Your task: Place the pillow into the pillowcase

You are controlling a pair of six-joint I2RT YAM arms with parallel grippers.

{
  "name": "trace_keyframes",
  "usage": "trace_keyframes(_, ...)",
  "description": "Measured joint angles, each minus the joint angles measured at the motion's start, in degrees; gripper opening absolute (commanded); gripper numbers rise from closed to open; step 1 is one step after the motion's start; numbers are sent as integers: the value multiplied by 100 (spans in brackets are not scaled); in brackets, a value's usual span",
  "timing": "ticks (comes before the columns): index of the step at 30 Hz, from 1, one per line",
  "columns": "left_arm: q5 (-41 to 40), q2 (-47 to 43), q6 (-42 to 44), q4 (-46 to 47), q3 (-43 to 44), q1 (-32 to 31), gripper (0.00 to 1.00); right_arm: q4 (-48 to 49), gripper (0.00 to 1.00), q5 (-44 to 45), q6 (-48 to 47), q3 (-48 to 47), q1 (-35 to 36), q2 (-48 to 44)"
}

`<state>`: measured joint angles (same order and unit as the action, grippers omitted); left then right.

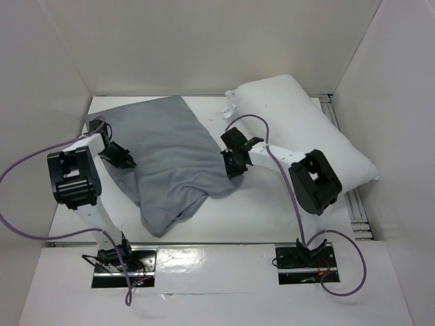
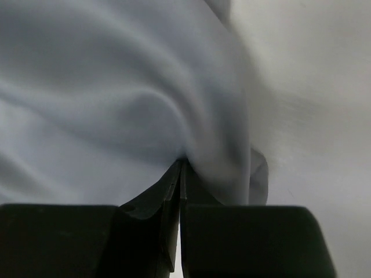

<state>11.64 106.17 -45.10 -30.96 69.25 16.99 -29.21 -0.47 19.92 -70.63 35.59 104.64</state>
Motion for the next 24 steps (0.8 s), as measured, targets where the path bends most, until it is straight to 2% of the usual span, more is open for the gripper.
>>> trace_keyframes(5,195,964,-9,-243,999,22,27,2,2,-28,37,-654,-66,852)
trace_keyframes(14,109,2280,44,-782,3215,-11,31,57,1,-195,33,-2918,-201,2420)
trace_keyframes(16,-70,2424,140,-835,3569,-35,36,50,2,-236,35,-3366,-212,2688)
trace_keyframes(19,-376,2398,343,-973,3738,-94,49,28,26,-334,31,-3687,-221,2785)
trace_keyframes(20,-455,2306,420,-1003,3709,-125,52,26,49,-352,39,-3722,-225,2730)
trace_keyframes(21,-535,2164,492,-1027,3609,-170,55,31,59,-367,39,-3735,-225,2675)
trace_keyframes(22,-601,1965,566,-1067,3469,-238,62,22,67,-378,20,-3727,-225,2544)
trace_keyframes(24,-776,1335,743,-1147,3069,-479,66,55,78,-382,50,-3532,-225,2133)
